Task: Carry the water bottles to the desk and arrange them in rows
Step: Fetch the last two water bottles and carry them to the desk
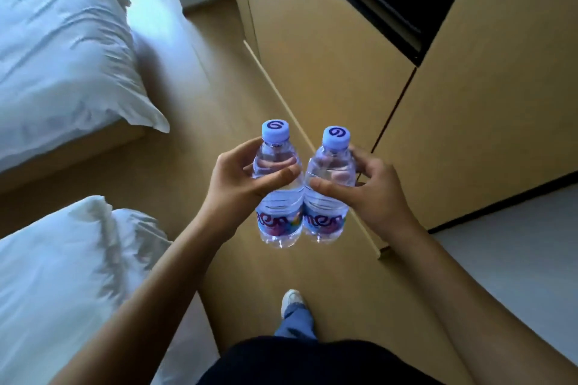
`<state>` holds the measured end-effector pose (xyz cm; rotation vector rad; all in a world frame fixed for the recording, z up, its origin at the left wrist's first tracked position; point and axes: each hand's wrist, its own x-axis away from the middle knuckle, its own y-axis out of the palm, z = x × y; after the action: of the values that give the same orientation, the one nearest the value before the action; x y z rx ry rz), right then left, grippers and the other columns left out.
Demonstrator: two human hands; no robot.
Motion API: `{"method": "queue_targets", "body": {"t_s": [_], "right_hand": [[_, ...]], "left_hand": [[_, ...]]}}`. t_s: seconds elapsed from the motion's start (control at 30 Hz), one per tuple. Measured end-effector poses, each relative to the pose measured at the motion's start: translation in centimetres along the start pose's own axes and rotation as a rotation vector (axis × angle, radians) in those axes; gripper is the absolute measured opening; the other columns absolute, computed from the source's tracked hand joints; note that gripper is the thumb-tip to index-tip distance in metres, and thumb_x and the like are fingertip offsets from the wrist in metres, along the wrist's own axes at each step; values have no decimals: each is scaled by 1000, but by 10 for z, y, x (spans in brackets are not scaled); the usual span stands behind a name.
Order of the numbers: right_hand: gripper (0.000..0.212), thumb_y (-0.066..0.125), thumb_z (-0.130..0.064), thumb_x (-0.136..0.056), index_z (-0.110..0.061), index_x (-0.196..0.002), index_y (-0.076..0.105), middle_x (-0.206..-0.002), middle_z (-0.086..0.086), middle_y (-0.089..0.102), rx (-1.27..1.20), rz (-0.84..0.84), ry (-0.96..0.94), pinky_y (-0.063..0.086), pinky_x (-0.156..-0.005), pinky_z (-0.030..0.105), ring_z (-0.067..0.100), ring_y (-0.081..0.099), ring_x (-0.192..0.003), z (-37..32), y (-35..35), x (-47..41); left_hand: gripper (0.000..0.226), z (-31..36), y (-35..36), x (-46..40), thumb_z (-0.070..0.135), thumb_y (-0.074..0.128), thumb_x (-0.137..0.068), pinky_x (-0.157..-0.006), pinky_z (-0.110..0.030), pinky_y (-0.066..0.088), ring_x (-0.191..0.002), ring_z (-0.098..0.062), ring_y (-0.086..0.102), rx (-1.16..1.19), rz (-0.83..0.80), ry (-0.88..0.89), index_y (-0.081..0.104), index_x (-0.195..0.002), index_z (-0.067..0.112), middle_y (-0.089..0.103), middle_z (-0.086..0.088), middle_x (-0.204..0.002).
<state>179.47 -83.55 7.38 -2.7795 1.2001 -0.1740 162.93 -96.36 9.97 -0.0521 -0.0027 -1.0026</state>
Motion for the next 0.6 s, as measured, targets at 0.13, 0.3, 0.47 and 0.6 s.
{"method": "queue_targets", "body": {"t_s": [0.13, 0.3, 0.47, 0.6], "right_hand": [[43, 90, -24, -70, -18, -109, 73, -96, -5, 77, 2, -104, -11, 58, -86, 32, 13, 73, -93, -18, 53, -52], [35, 89, -22, -71, -20, -102, 73, -92, -6, 77, 3, -221, -26, 56, -79, 24, 6, 71, -84, -35, 99, -122], [39, 90, -20, -70, -21, -105, 73, -96, -2, 77, -19, -299, -10, 59, -87, 38, 18, 73, -93, -42, 129, -213], [45, 91, -19, -68, -20, -109, 73, -98, -2, 77, -15, -335, -37, 59, -87, 38, 19, 73, -95, -50, 148, -298]], "left_hand": [[26, 1, -60, -22, 10, 82, -78, -74, -25, 55, -85, -16, 73, 16, 104, 6, 72, -102, 8, 77, -5, -92], [26, -1, -113, -59, 7, 80, -79, -72, -23, 55, -83, -16, 73, 32, 212, 18, 71, -103, 4, 76, -6, -92], [28, -7, -153, -128, 8, 81, -78, -74, -27, 56, -87, -21, 73, 47, 307, -6, 71, -104, 7, 76, -11, -95], [29, -6, -181, -197, 7, 81, -77, -75, -27, 56, -87, -21, 73, 64, 367, -5, 71, -105, 6, 76, -10, -96]]}}
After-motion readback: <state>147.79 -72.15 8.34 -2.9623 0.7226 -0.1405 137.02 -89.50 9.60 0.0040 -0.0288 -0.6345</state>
